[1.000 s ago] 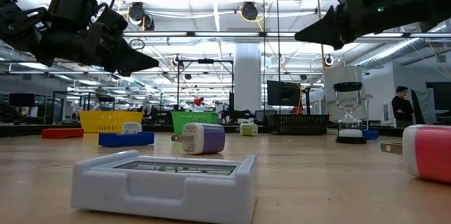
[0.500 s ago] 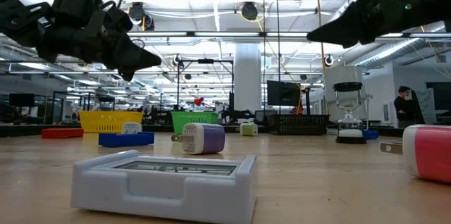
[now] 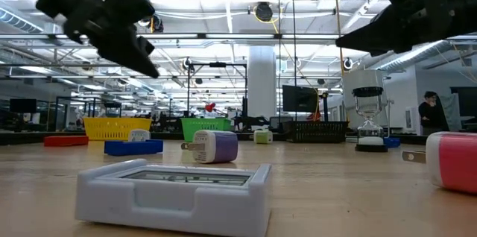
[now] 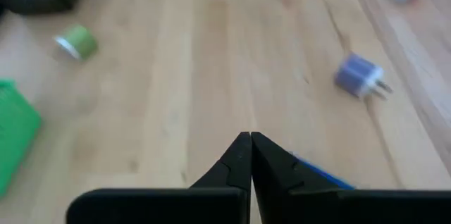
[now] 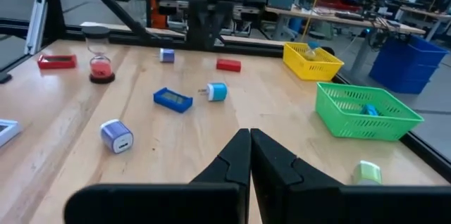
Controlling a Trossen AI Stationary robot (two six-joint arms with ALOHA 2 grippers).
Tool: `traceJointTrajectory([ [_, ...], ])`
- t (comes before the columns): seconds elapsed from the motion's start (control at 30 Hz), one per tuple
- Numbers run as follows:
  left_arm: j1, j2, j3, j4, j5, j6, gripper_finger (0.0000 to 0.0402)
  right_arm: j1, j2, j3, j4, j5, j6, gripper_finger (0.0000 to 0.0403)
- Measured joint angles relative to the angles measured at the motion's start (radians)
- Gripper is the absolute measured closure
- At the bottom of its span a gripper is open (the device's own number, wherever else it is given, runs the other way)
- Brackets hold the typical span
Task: Pick & Place Office items
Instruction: Put the top green charger adapter into the black bin
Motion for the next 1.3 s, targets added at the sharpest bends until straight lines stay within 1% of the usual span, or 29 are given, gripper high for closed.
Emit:
traceJointTrajectory([
  [0.1, -0.067, 0.0, 0.021, -0.109, -0.024, -0.016, 0.0376, 0.0, 0.0, -0.015, 0.024, -0.001, -0.002, 0.0402],
  [0.23, -0.139, 0.0, 0.022, -0.156, -0.056, -0.146, 0.035, 0.0, 0.0, -0.034, 0.053, -0.001, -0.002, 0.0402],
  [0.3, -0.17, 0.0, 0.022, -0.168, -0.06, -0.184, 0.0337, 0.0, 0.0, -0.041, 0.066, -0.002, -0.003, 0.0402],
  [0.43, -0.213, 0.0, 0.022, -0.17, -0.069, -0.179, 0.0325, 0.0, 0.0, -0.044, 0.081, -0.002, -0.002, 0.0402],
  [0.57, -0.23, 0.0, 0.022, -0.17, -0.149, -0.202, 0.0323, 0.0, 0.0, -0.044, 0.081, -0.001, 0.007, 0.0401],
  [0.6, -0.229, 0.0, 0.022, -0.17, -0.17, -0.22, 0.0323, 0.0, 0.0, -0.044, 0.085, 0.008, 0.011, 0.0402],
  [0.67, -0.225, 0.01, 0.023, -0.163, -0.206, -0.234, 0.0323, -0.003, 0.0, -0.044, 0.118, 0.058, 0.014, 0.0402],
  [0.77, -0.213, 0.015, 0.022, -0.141, -0.232, -0.206, 0.0324, -0.034, 0.0, -0.009, 0.12, 0.128, 0.008, 0.0402],
  [0.83, -0.2, 0.013, 0.014, -0.078, -0.233, -0.203, 0.0331, -0.063, 0.001, 0.032, 0.082, 0.128, 0.01, 0.0401],
  [0.9, -0.182, 0.013, -0.027, 0.026, -0.23, -0.165, 0.035, -0.1, 0.016, 0.086, 0.013, 0.125, 0.032, 0.0401],
  [1.0, -0.13, 0.014, -0.123, 0.26, -0.171, -0.118, 0.039, -0.167, 0.066, 0.16, -0.097, 0.125, 0.097, 0.0401],
  [1.03, -0.105, 0.014, -0.157, 0.342, -0.147, -0.109, 0.0394, -0.193, 0.099, 0.185, -0.123, 0.123, 0.114, 0.04],
  [1.1, -0.054, 0.014, -0.22, 0.49, -0.104, -0.092, 0.0391, -0.243, 0.163, 0.219, -0.151, 0.117, 0.148, 0.0397],
  [1.13, -0.03, 0.014, -0.246, 0.561, -0.087, -0.084, 0.0388, -0.274, 0.2, 0.24, -0.162, 0.098, 0.166, 0.0394],
  [1.17, -0.005, 0.014, -0.267, 0.633, -0.073, -0.074, 0.0387, -0.308, 0.237, 0.268, -0.174, 0.051, 0.19, 0.039],
  [1.23, 0.039, 0.013, -0.298, 0.754, -0.043, -0.05, 0.0389, -0.373, 0.303, 0.331, -0.233, -0.074, 0.254, 0.0379],
  [1.3, 0.077, 0.013, -0.326, 0.838, -0.028, -0.025, 0.0396, -0.43, 0.372, 0.417, -0.325, -0.17, 0.297, 0.0365],
])
